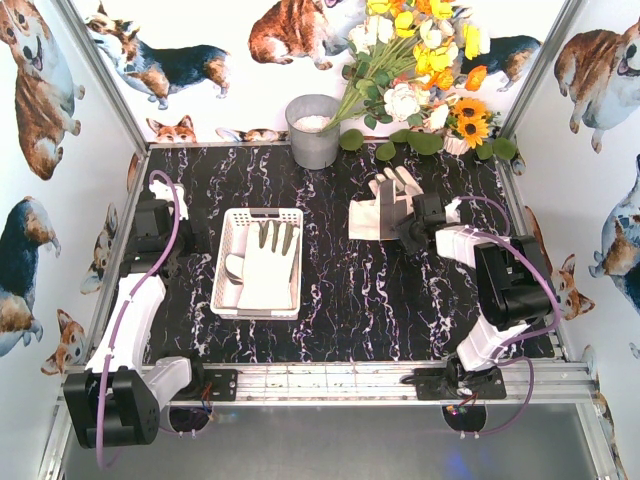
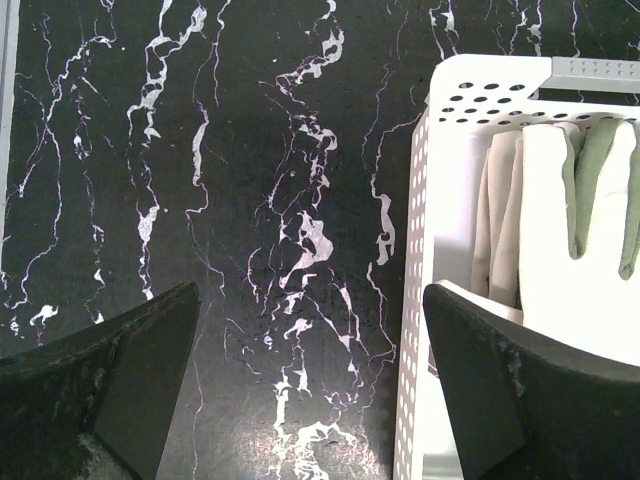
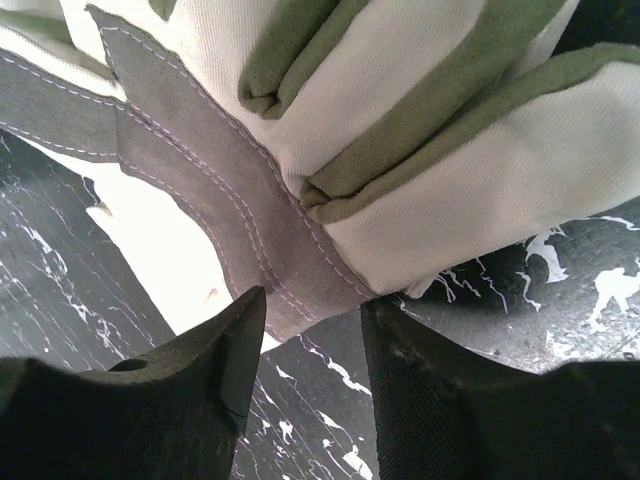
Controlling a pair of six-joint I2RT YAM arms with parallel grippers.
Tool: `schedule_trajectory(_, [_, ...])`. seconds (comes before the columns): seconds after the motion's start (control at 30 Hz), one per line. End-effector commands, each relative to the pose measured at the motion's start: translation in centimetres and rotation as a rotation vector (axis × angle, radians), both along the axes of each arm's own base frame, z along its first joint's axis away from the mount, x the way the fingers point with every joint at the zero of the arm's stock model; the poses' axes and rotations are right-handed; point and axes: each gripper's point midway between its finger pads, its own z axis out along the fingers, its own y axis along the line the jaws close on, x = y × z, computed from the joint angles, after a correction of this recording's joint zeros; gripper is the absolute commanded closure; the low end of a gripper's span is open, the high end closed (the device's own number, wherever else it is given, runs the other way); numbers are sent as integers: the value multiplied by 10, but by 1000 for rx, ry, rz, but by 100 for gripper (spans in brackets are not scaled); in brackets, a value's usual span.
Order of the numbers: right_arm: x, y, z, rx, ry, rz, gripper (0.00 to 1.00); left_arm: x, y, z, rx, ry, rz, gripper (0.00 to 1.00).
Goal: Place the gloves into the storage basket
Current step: Pick up the glove from the center of the board.
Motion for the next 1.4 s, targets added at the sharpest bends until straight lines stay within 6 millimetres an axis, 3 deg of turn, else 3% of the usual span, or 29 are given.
schedule_trajectory(0.0, [6, -16, 2, -62, 15, -63, 54, 3, 3, 3, 2, -14, 0, 12])
schedule_trajectory(0.23, [-9, -33, -3, -118, 125, -169, 56, 4, 1, 2, -4, -16, -11, 12])
schedule_trajectory(0.53, [13, -26, 3, -91, 92, -162, 55, 4, 0, 3, -8, -19, -15, 12])
schedule_trajectory(0.77, [13, -25, -7, -87, 116, -172, 57, 5, -2, 6, -13, -33, -27, 12])
schedule_trajectory(0.97, [4, -25, -14, -101, 162, -139, 86, 5, -2, 3, -13, -23, -26, 12])
schedule_trajectory(1.1, [0, -26, 6, -106, 119, -119, 100, 4, -1, 4, -6, -23, -23, 12])
schedule_trajectory(1.37, [-24, -46, 80, -186, -48, -101, 100, 3, -1, 12, -5, -49, -18, 11])
